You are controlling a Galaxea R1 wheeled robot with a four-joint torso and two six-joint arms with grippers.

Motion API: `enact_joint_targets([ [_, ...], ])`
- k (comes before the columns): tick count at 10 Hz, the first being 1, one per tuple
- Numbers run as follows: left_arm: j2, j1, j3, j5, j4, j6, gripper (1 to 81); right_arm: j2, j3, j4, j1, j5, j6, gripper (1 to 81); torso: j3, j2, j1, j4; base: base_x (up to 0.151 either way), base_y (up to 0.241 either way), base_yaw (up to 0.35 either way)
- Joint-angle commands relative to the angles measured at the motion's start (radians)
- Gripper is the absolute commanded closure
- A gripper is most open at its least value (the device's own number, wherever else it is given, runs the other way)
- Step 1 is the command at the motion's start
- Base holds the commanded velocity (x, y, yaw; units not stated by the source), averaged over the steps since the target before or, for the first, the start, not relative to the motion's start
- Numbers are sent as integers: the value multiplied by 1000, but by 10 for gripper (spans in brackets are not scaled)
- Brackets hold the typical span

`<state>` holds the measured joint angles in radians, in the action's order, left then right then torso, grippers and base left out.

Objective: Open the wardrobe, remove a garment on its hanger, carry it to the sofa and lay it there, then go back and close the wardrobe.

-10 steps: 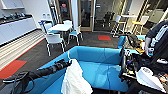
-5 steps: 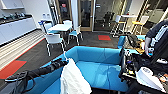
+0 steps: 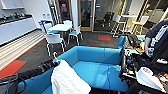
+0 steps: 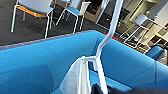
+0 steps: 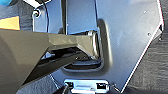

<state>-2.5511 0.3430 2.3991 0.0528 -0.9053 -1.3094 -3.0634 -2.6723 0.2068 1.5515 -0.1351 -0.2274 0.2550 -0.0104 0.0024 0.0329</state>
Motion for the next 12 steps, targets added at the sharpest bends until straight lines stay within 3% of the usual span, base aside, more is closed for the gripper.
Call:
enact_joint_targets([
  [1, 55, -170, 61, 5, -23, 5, 811, -8, 8, 3, -7, 57, 5, 10, 34, 0, 0, 0, 0, 0, 0],
  [2, 67, -166, 52, 9, -33, 4, 811, -8, 8, 3, -7, 57, 5, 10, 8, 0, 0, 0, 0, 0, 0],
  [6, 50, -163, 28, -44, -73, 13, 811, -10, 8, 3, -6, 57, 7, 10, 25, 0, 0, 0, 0, 0, 0],
  [9, 75, -137, -11, -44, -122, 15, 811, -10, 8, 5, -4, 57, 7, 10, 25, 0, 1, 0, 0, 0, 0],
  [12, -11, -54, 83, -44, -208, 15, 811, -13, 8, 5, -3, 57, 7, 10, 25, 0, 0, 0, 0, 0, 0],
])
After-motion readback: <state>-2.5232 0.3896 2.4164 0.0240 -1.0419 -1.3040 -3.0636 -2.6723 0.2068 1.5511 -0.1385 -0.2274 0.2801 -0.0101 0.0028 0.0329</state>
